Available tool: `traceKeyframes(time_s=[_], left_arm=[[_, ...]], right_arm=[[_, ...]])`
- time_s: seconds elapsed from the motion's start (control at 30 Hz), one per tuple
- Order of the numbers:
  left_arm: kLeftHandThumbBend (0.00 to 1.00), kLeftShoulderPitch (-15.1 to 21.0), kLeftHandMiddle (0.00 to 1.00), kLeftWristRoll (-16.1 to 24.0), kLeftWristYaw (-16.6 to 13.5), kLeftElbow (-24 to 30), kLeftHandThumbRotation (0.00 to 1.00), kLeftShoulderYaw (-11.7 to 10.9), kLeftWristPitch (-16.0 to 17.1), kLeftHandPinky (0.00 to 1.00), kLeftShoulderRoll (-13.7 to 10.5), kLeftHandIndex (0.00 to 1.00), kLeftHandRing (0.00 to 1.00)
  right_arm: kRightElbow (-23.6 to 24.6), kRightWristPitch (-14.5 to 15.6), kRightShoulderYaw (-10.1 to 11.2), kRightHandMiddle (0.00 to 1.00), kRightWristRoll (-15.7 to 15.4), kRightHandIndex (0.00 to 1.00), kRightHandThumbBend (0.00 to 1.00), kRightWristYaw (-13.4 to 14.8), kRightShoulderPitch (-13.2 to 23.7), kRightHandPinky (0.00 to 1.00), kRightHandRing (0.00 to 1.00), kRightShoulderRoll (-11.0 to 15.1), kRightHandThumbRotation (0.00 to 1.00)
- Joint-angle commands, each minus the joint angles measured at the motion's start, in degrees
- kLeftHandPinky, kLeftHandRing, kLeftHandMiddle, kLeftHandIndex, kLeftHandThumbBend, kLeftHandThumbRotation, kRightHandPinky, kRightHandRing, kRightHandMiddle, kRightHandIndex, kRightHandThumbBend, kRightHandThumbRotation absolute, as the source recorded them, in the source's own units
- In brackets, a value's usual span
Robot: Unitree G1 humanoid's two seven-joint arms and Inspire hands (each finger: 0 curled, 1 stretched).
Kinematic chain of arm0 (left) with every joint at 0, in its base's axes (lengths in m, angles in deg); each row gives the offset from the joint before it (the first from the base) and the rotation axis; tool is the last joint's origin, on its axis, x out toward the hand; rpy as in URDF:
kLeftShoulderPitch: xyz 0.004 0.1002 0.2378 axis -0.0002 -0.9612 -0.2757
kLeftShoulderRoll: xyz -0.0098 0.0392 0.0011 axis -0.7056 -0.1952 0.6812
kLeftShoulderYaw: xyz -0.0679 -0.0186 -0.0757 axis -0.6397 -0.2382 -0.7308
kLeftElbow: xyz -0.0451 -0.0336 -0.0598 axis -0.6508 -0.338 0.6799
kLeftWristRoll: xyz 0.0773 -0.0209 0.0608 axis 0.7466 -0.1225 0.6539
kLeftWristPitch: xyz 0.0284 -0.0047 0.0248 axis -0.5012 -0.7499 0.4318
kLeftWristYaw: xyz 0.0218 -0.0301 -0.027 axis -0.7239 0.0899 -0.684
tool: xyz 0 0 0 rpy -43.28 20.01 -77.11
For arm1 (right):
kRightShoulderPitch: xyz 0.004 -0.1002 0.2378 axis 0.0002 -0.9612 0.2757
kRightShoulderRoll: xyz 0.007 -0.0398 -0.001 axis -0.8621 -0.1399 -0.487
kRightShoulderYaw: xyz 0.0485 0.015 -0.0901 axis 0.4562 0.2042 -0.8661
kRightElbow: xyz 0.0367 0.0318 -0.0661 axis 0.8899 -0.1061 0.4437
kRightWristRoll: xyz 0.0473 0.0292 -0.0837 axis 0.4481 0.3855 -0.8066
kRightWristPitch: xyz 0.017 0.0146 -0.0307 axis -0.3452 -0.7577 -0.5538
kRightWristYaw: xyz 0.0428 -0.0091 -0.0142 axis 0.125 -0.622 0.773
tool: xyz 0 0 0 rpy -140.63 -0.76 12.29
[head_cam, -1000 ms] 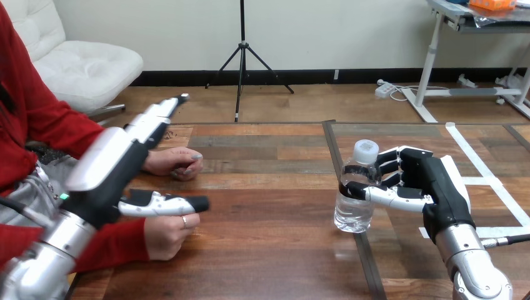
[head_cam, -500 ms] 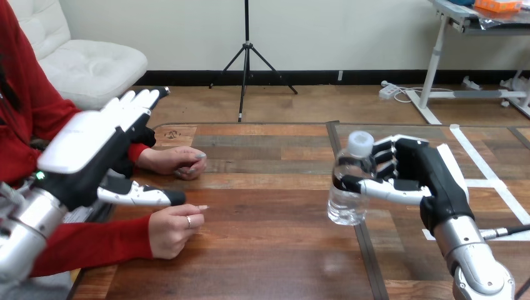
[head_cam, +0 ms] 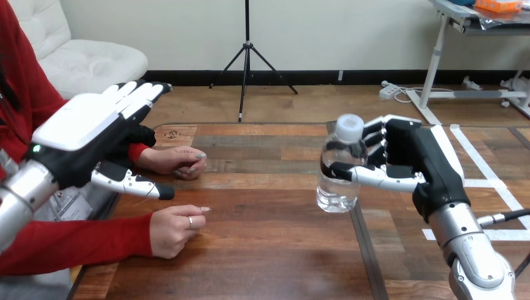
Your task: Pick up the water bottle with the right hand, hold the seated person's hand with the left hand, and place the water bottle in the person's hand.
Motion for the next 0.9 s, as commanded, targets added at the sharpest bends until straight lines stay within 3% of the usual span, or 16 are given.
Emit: traceKeyframes(time_s=[0.0, 0.23, 0.43, 0.87], left_arm=[[1.00, 5.22, 0.96, -2.58, 2.92, -2.85, 0.58, 3.63, -0.25, 0.89, -2.30, 0.98, 0.94], [1.00, 8.09, 0.93, -1.53, 2.95, -5.98, 0.57, 7.74, 0.44, 0.82, -4.11, 0.95, 0.89], [1.00, 10.30, 0.93, -1.66, 6.29, -7.81, 0.59, 10.99, -0.16, 0.81, -5.40, 0.95, 0.89], [1.00, 13.52, 0.94, -3.52, 14.19, -10.96, 0.59, 14.89, -0.84, 0.83, -6.71, 0.95, 0.92]], right_arm=[[6.14, 0.90, 0.45, 0.40, 1.35, 0.44, 0.85, -0.40, 0.34, 0.23, 0.29, 0.16, 0.00], [10.24, 3.01, 0.51, 0.40, 1.45, 0.44, 0.84, -0.44, -1.02, 0.22, 0.28, -0.08, 0.00], [13.24, 4.37, 0.71, 0.39, 2.26, 0.43, 0.84, -0.88, -1.81, 0.22, 0.28, 0.06, 0.00], [18.33, 7.13, 1.19, 0.39, 3.52, 0.42, 0.84, -1.11, -2.49, 0.21, 0.26, 0.08, 0.00]])
